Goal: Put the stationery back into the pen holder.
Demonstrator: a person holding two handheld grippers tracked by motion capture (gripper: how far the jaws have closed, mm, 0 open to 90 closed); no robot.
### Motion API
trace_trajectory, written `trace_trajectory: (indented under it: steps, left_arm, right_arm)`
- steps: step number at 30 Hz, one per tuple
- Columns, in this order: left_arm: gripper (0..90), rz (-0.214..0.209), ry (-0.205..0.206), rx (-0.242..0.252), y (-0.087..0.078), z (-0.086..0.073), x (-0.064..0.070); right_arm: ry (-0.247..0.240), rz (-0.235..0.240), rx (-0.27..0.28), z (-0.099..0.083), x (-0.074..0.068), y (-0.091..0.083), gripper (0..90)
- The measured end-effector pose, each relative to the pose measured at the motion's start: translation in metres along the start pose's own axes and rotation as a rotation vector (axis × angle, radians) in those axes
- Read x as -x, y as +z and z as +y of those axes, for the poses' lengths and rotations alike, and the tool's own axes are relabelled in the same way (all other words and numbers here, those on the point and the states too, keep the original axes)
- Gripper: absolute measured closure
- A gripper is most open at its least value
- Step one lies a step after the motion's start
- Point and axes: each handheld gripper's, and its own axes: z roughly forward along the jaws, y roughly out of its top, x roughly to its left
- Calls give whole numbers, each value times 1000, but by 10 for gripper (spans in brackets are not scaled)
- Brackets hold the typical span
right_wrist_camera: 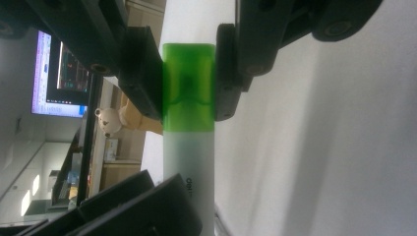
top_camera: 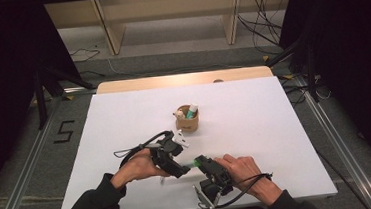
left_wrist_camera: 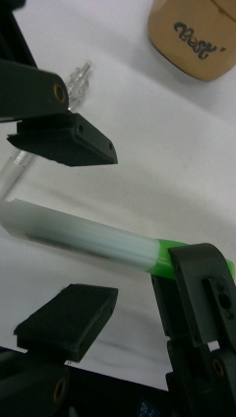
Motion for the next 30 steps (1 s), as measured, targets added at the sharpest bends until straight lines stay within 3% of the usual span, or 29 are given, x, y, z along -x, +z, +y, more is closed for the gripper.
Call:
trace_trajectory:
  steps: [12,30]
  left_arm:
    - [488,-52,73,-59,8,11,3]
    - [669,-125,101,-130,19,18,2]
  right_arm:
    - [-22,15,3,2,-2,-1,674]
    - [-61,6,29,4,-5,-1,674]
